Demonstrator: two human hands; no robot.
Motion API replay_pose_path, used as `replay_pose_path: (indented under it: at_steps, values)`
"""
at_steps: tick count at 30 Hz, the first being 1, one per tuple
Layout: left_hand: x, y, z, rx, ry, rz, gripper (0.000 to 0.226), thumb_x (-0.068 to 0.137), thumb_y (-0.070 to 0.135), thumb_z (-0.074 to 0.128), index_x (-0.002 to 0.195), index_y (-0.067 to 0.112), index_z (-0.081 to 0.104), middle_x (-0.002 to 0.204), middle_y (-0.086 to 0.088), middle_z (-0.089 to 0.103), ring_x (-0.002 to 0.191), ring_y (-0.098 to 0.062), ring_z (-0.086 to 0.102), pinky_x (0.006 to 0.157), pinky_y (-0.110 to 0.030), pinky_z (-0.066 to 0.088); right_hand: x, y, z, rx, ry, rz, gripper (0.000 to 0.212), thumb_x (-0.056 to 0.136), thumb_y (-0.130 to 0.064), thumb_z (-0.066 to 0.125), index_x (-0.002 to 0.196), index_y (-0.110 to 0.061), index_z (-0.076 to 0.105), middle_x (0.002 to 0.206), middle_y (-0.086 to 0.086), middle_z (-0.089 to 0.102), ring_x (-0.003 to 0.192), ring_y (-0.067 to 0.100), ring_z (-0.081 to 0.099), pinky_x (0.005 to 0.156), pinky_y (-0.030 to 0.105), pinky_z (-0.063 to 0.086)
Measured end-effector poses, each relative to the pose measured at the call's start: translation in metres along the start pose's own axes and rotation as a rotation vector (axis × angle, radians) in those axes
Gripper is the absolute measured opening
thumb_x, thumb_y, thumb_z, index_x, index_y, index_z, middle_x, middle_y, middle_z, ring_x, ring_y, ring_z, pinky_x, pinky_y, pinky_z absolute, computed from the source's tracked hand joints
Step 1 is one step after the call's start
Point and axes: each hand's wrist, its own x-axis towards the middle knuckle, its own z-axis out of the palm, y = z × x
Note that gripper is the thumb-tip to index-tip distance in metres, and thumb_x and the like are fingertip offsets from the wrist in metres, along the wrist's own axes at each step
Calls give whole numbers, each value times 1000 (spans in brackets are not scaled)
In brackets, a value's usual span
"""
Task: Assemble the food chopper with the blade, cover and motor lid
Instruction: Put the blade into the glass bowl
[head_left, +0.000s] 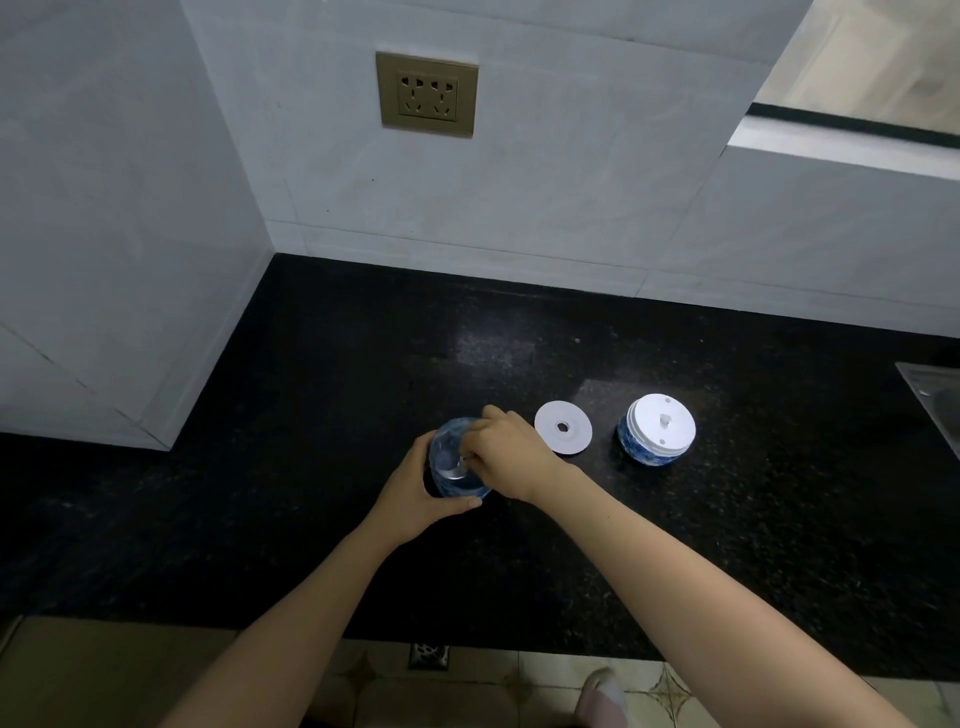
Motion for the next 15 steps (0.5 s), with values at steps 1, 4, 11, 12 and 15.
replay_pose_path:
  at_steps: [1, 4, 11, 12, 15]
  values:
    - [0, 0, 0, 2, -1, -2, 95, 67, 24, 89, 144, 35, 34, 139, 13, 50, 122, -1, 51, 95, -17, 41, 0, -1, -1, -7, 2, 4, 16, 90, -13, 53, 91, -9, 69, 97, 9, 66, 97, 27, 47, 71, 31, 25]
    - [1, 1, 0, 5, -5, -5, 98, 67, 25, 89, 147, 31, 33, 142, 10, 48, 126, -6, 48, 101, -24, 40, 1, -2, -1, -26, 6, 27, 23, 92, -20, 51, 98, -8, 69, 103, 10, 65, 101, 27, 46, 72, 31, 24]
    - [0, -2, 0, -1, -3, 24, 93, 65, 29, 90, 141, 36, 37, 138, 18, 51, 120, 6, 51, 99, -21, 44, -9, 5, -4, 274, 105, 144, 22, 90, -29, 59, 99, -10, 66, 99, 8, 64, 98, 24, 51, 74, 34, 39]
    - [-1, -3, 0, -1, 1, 29, 92, 65, 30, 90, 141, 37, 38, 137, 18, 52, 119, 6, 52, 99, -22, 45, -12, 9, -5, 367, 152, 194, 21, 89, -28, 60, 98, -11, 66, 99, 7, 65, 97, 23, 54, 76, 35, 45]
    - [-2, -5, 0, 3, 22, 42, 92, 62, 31, 91, 138, 36, 40, 134, 17, 55, 119, 5, 54, 101, -26, 48, -21, 29, -4, 464, 238, 355, 15, 89, -23, 62, 94, -10, 68, 97, 7, 65, 91, 21, 59, 77, 32, 47]
